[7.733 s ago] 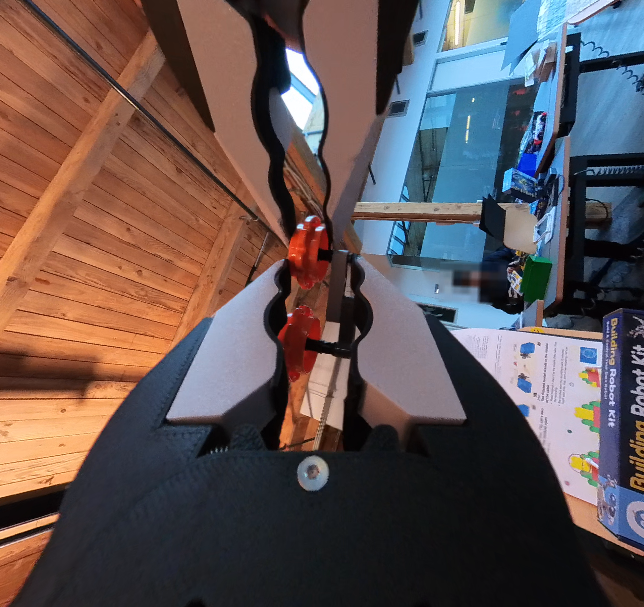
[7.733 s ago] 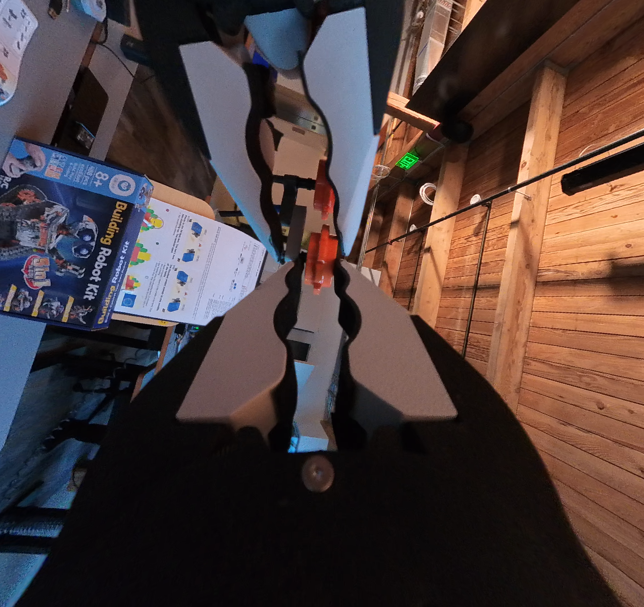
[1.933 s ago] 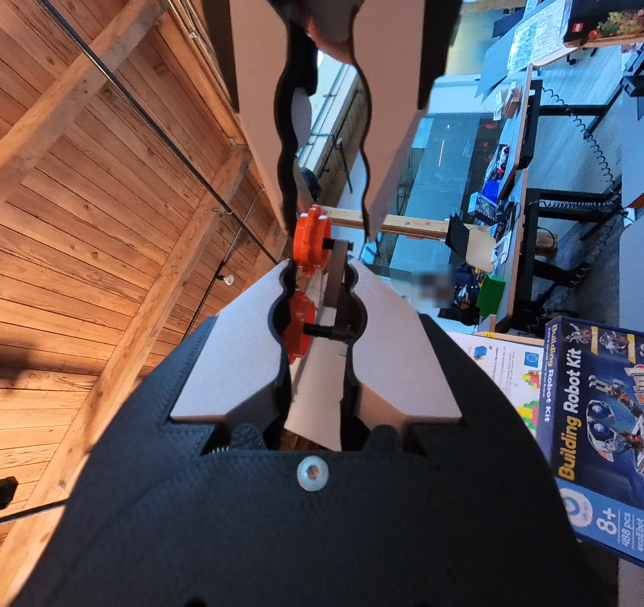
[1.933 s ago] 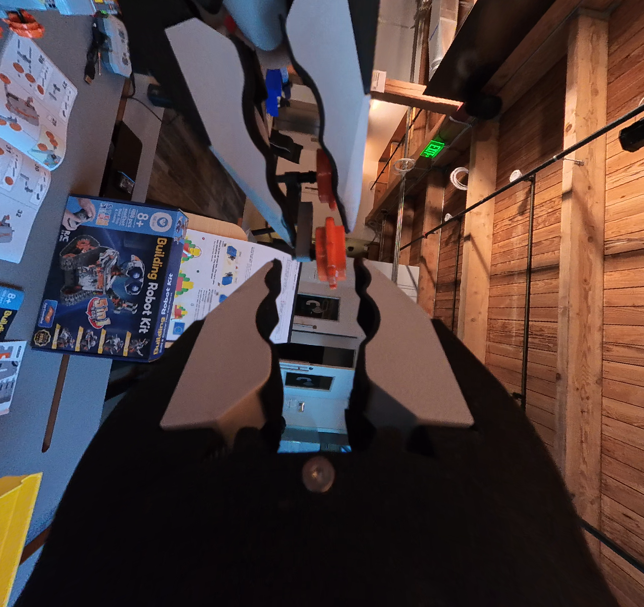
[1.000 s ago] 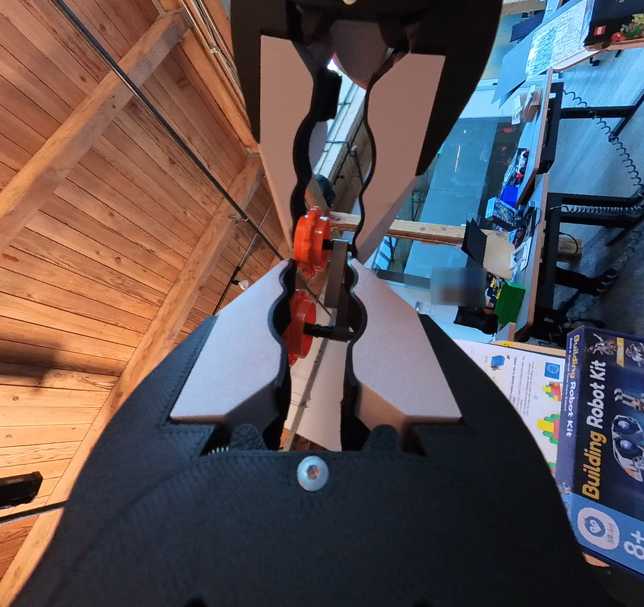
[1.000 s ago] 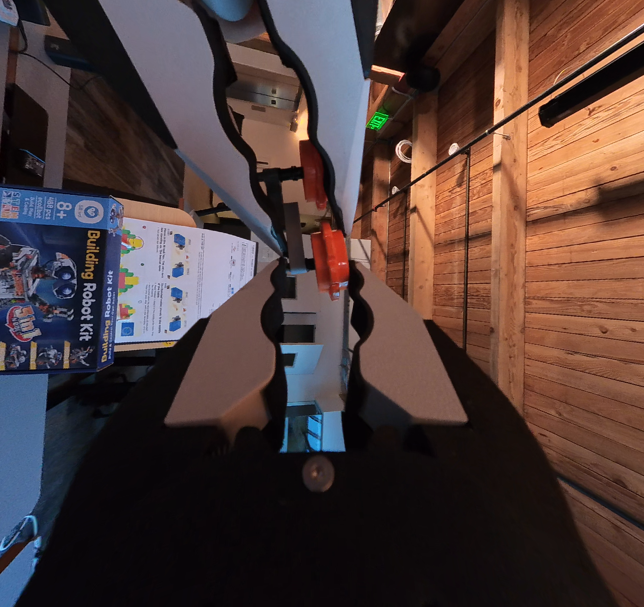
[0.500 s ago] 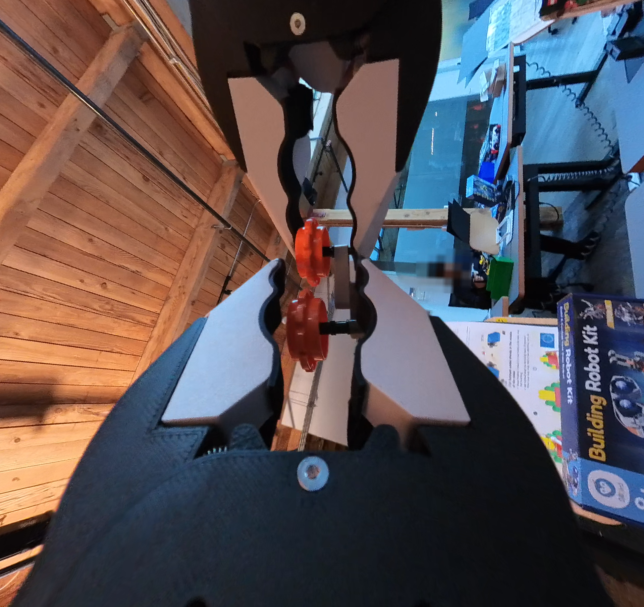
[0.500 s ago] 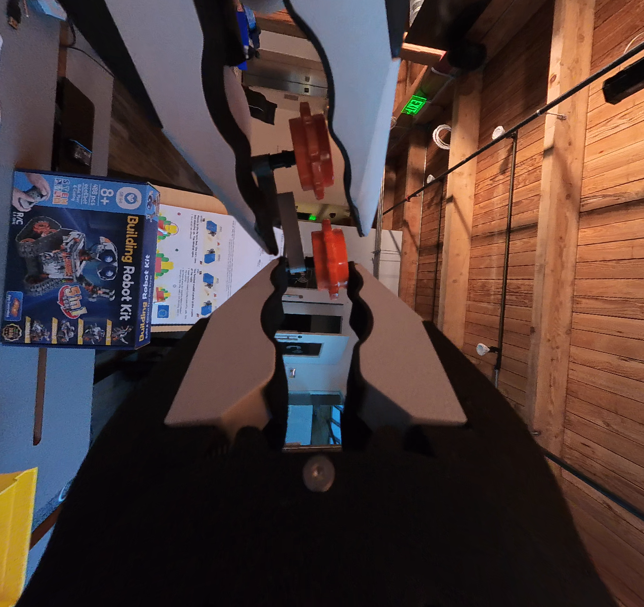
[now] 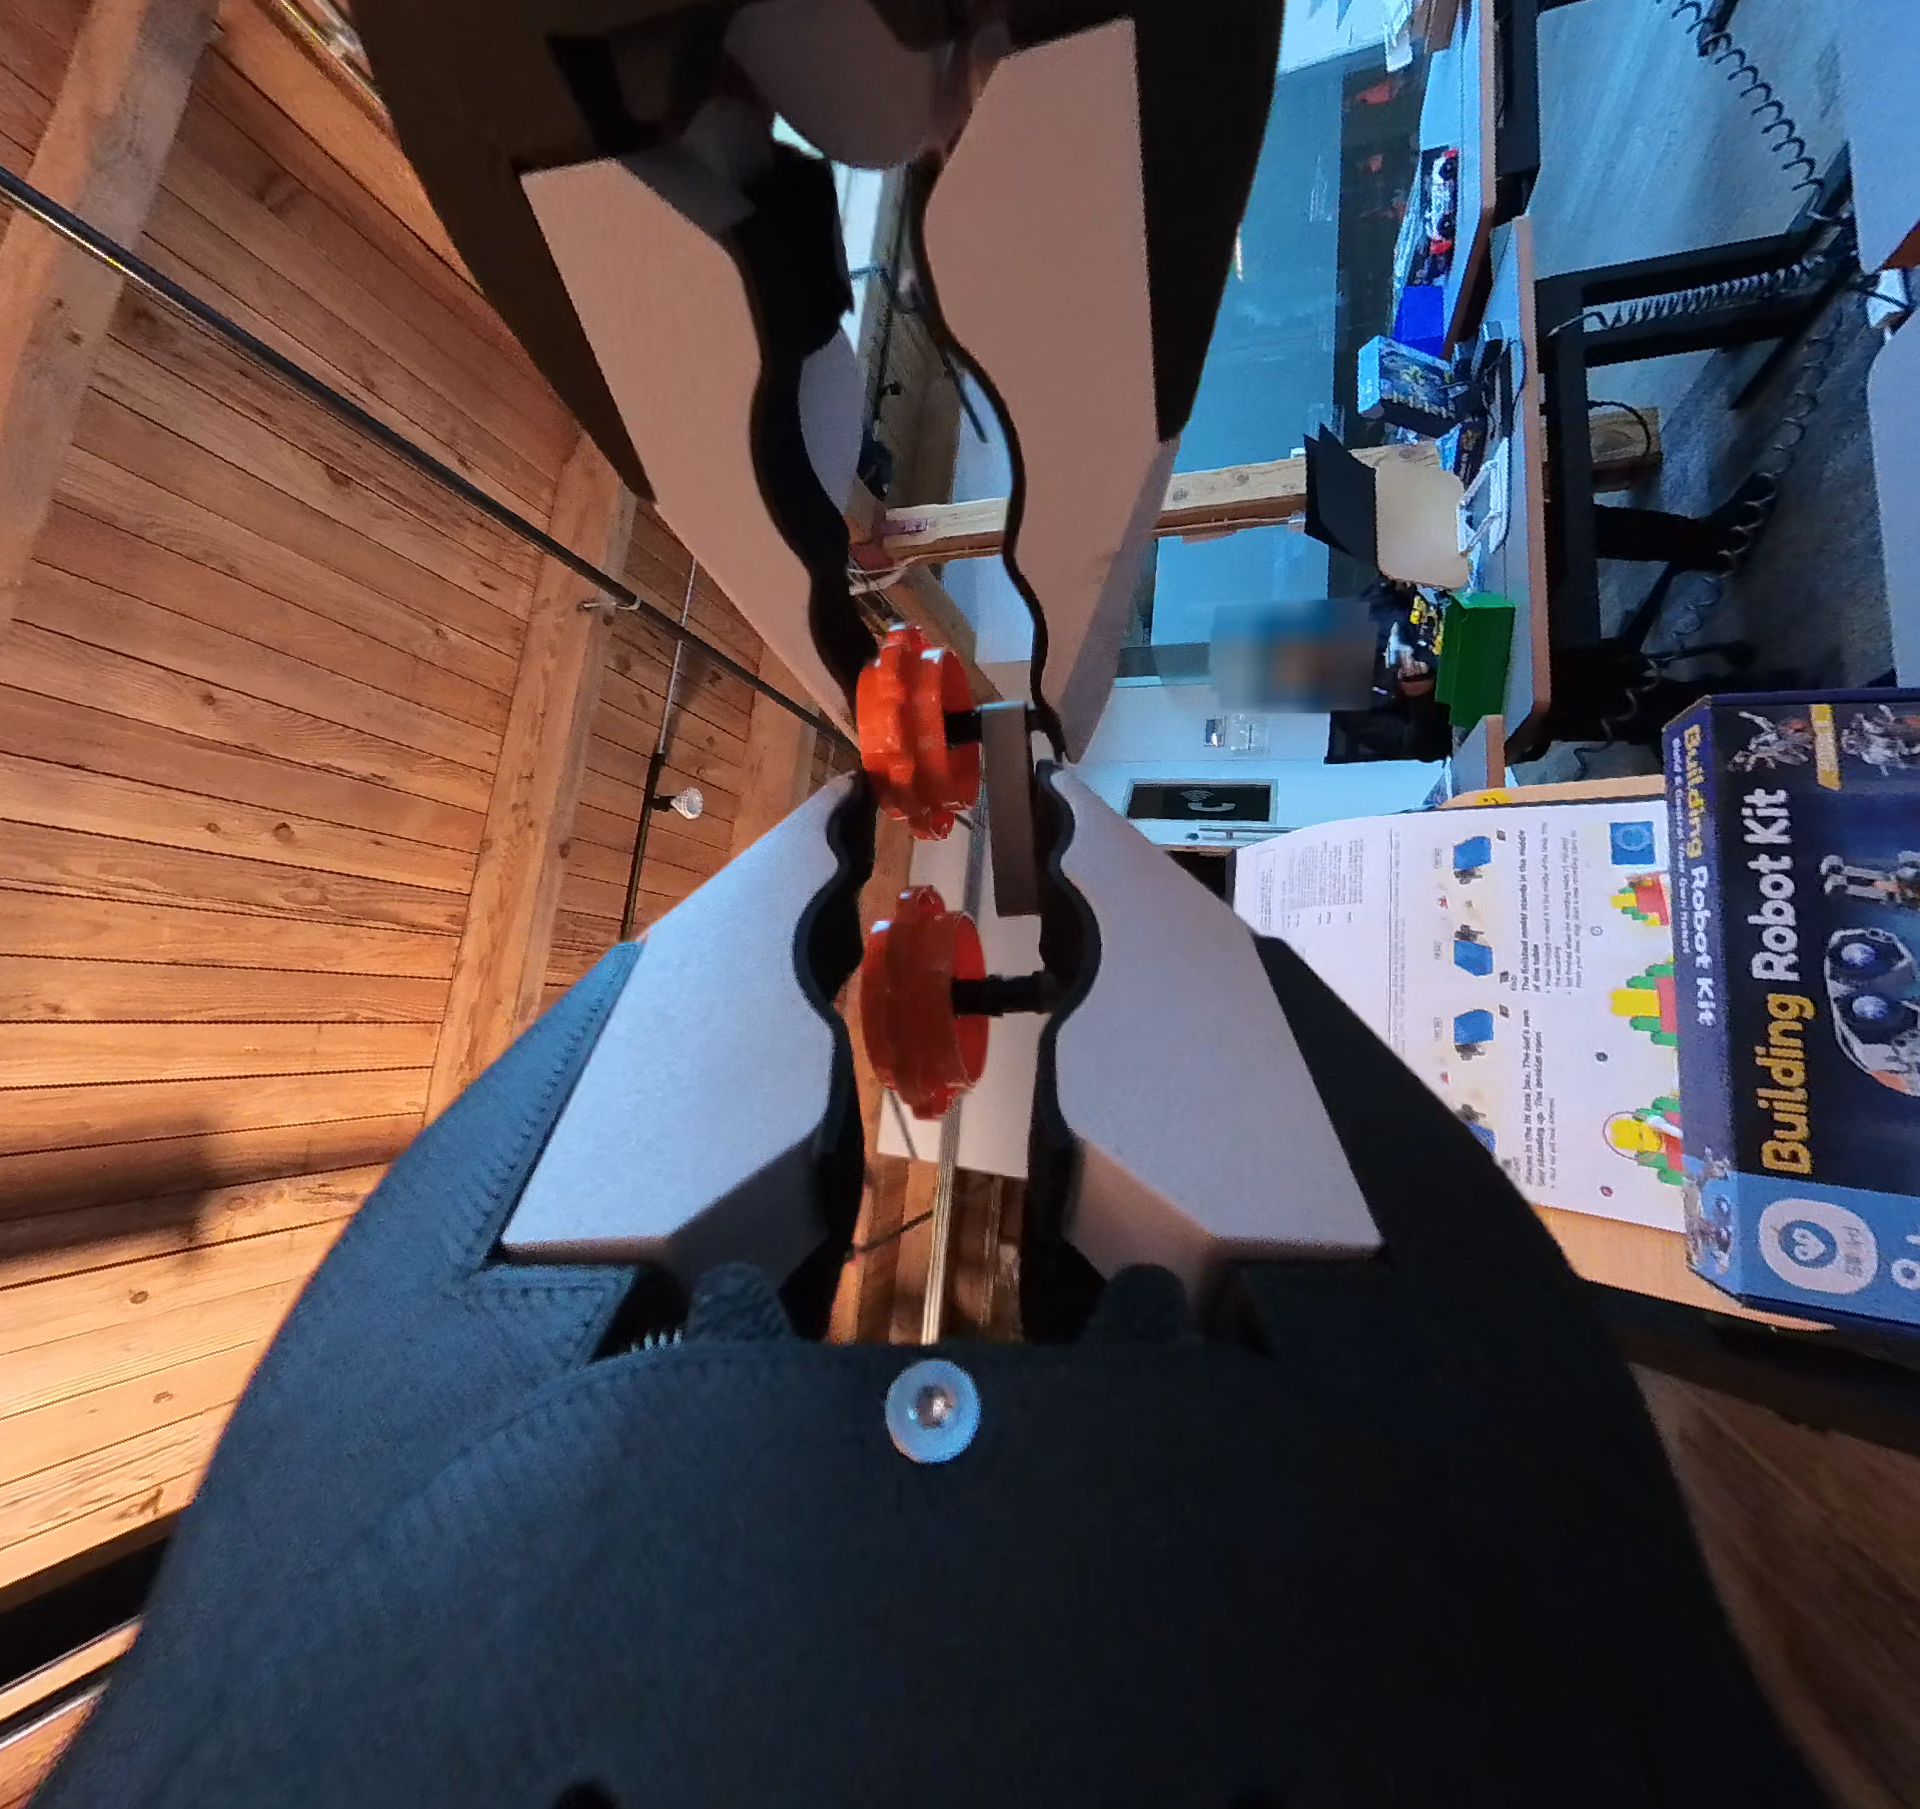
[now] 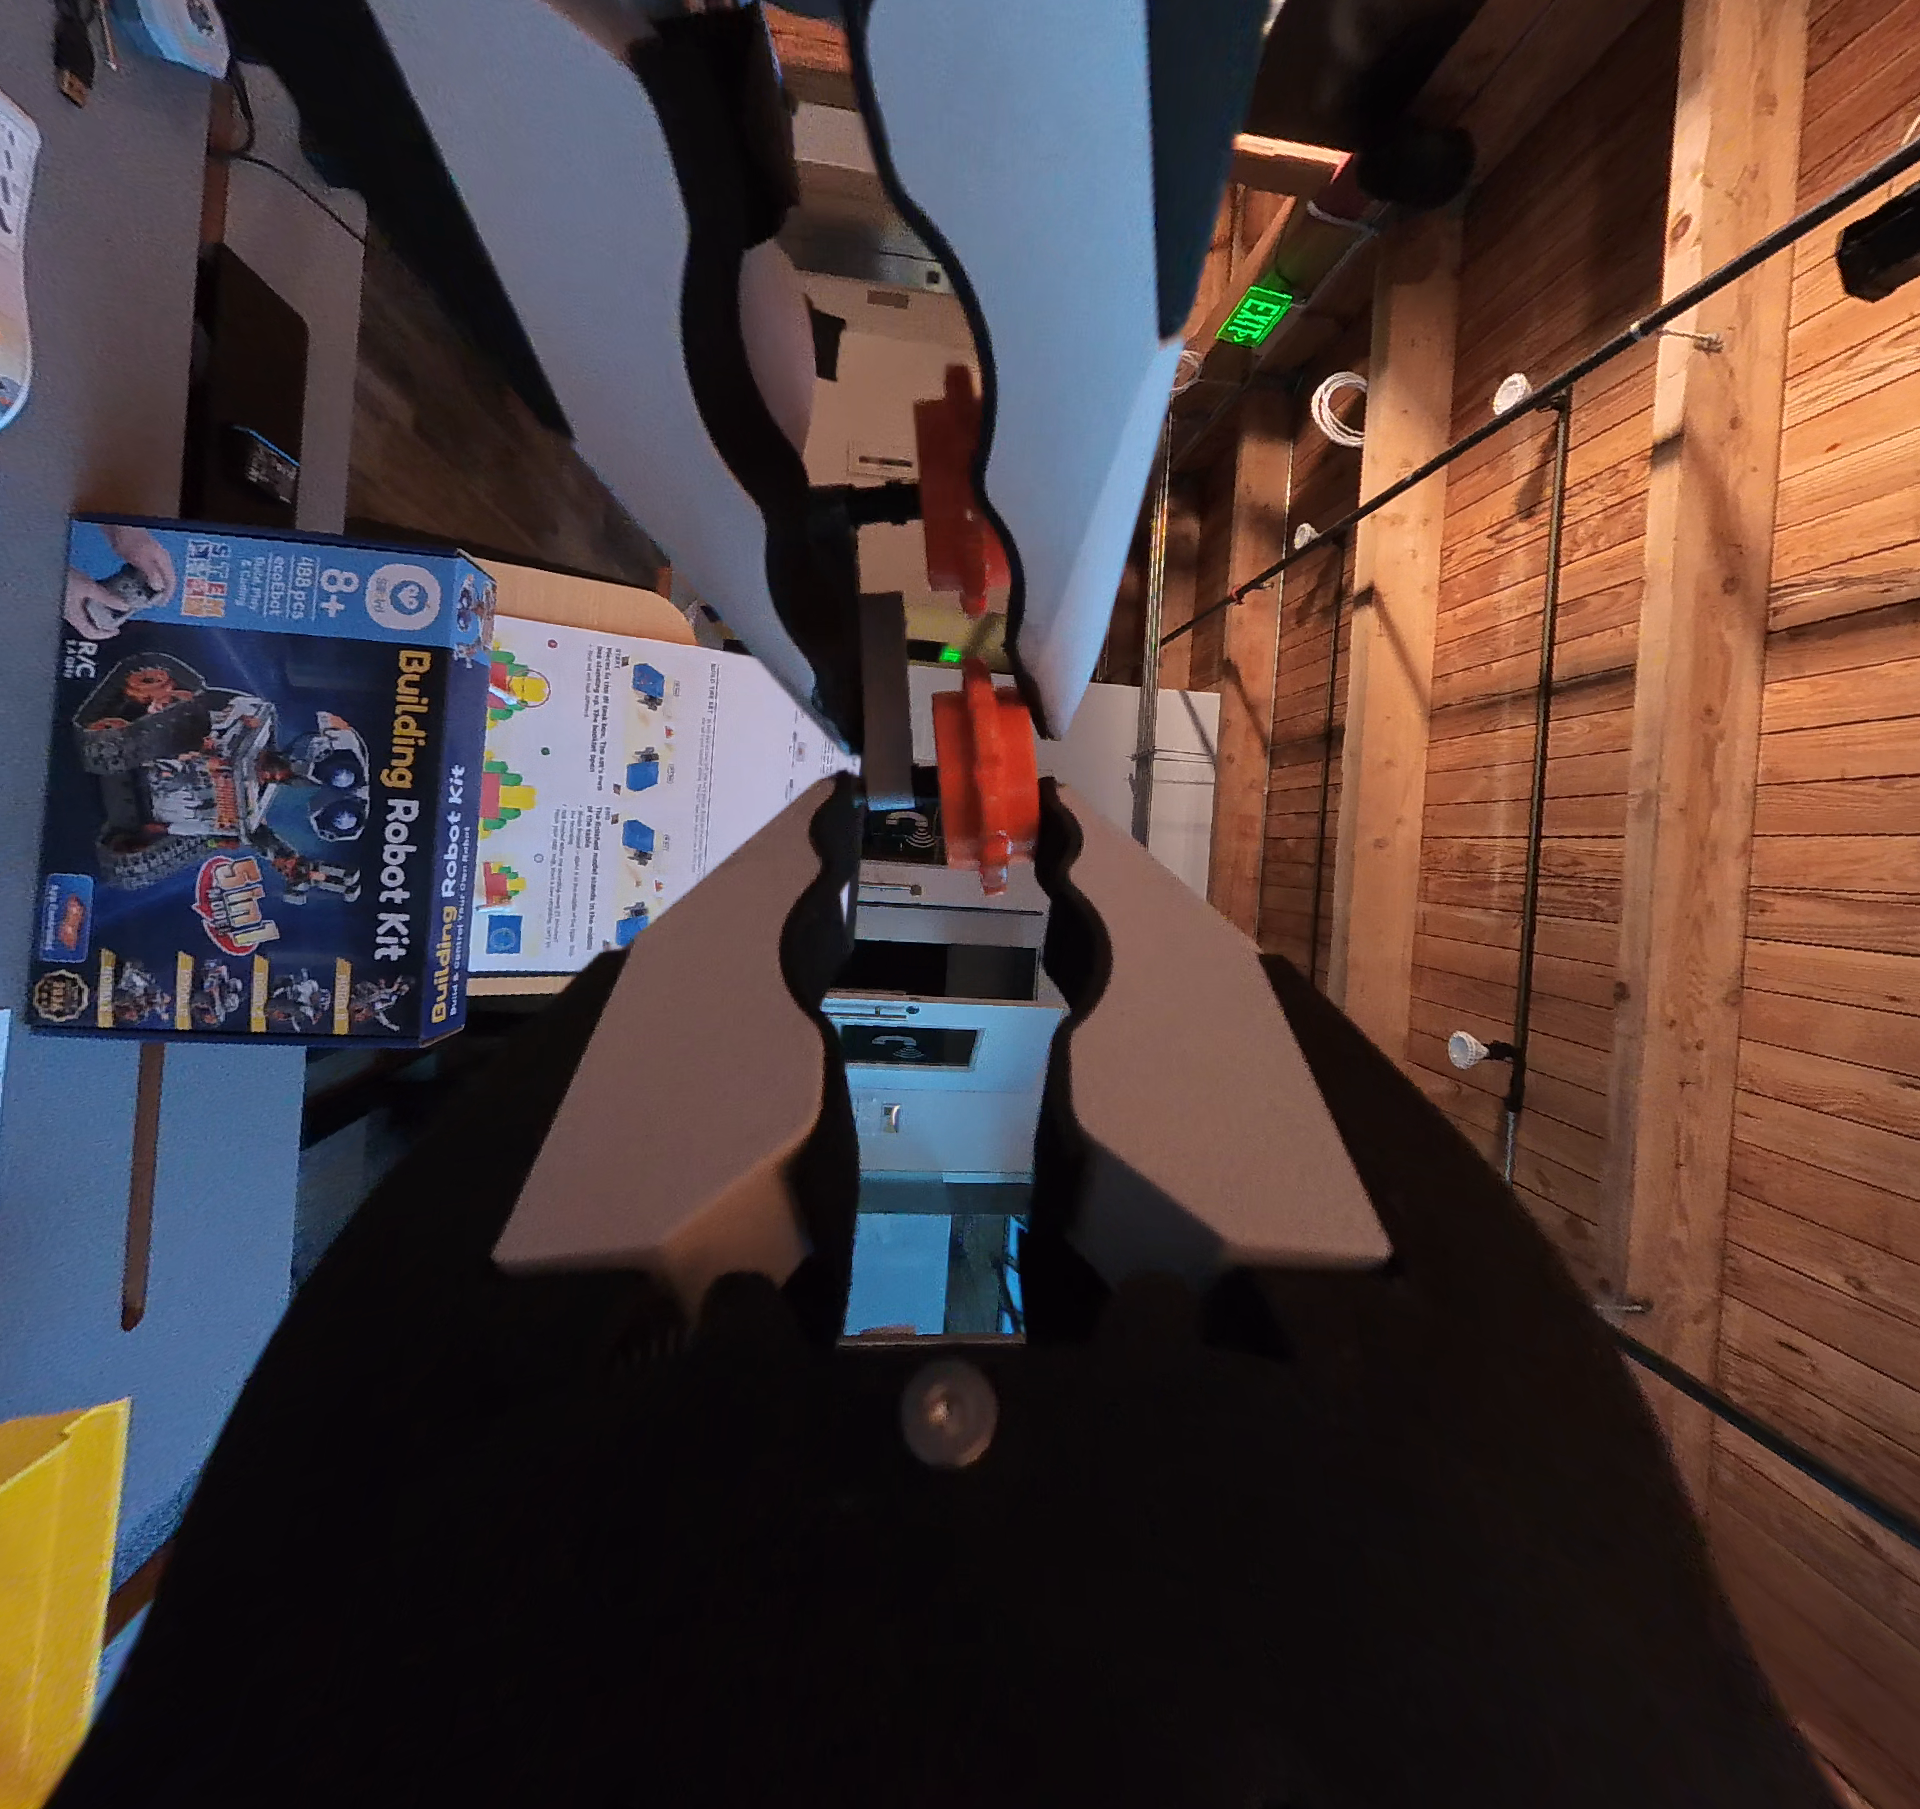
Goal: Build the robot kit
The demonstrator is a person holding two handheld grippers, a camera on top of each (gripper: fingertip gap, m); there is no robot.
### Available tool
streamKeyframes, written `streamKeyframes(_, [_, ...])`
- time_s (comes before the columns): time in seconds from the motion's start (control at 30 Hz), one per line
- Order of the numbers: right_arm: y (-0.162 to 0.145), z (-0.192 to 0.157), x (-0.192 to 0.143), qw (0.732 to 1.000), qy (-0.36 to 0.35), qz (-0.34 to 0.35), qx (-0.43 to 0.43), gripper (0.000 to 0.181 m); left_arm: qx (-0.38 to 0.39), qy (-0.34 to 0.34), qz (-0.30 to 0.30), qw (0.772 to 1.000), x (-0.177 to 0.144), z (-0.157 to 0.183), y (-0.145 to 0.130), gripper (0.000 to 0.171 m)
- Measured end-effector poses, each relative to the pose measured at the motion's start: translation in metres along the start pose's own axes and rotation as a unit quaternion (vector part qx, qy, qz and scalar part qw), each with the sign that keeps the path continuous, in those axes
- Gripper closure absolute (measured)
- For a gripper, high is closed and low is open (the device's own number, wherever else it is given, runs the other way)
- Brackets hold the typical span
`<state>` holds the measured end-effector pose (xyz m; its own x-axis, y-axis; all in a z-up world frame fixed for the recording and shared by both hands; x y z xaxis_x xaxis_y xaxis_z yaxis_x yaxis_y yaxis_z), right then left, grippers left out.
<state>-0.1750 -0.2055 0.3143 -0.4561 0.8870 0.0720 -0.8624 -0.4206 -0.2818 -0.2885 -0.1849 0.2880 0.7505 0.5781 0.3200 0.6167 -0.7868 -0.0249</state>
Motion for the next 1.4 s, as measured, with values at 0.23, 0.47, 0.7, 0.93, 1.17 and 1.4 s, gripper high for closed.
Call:
streamKeyframes(0.23, [0.0023, -0.0012, -0.0015, 1.000, -0.013, 0.009, -0.015, 0.150, -0.019, -0.010, -0.004, 1.000, -0.0006, -0.0034, -0.0026, 0.146])
streamKeyframes(0.47, [0.0039, -0.0005, -0.0001, 0.999, -0.038, -0.001, -0.022, 0.149, -0.052, -0.021, -0.002, 0.998, -0.0013, -0.0091, -0.0023, 0.147])
streamKeyframes(0.7, [0.0013, -0.0056, 0.0044, 0.998, -0.047, -0.015, -0.034, 0.145, -0.067, -0.029, 0.002, 0.997, -0.0040, -0.0086, -0.0026, 0.146])
streamKeyframes(0.93, [0.0033, -0.0068, 0.0055, 0.998, -0.051, -0.020, -0.033, 0.146, -0.078, -0.034, 0.019, 0.996, -0.0053, -0.0072, 0.0005, 0.146])
streamKeyframes(1.17, [0.0034, -0.0070, 0.0032, 0.999, -0.042, -0.007, -0.010, 0.147, -0.074, -0.035, 0.013, 0.997, -0.0065, -0.0060, -0.0009, 0.146])
streamKeyframes(1.4, [0.0037, -0.0079, 0.0003, 0.999, -0.028, 0.014, 0.028, 0.147, -0.072, -0.037, 0.007, 0.997, -0.0071, -0.0033, -0.0042, 0.146])
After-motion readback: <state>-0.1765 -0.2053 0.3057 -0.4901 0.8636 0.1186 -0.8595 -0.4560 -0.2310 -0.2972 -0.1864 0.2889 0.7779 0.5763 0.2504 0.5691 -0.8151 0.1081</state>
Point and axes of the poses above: each gripper's, where its closed fingertips meet, x out along the fingers, y out of its top, z = x × y across the jaws, the point moved 10 cm from there along -x, back along the fingers, and after that the axes turned 9 degrees about -x, right-handed, at the moved point
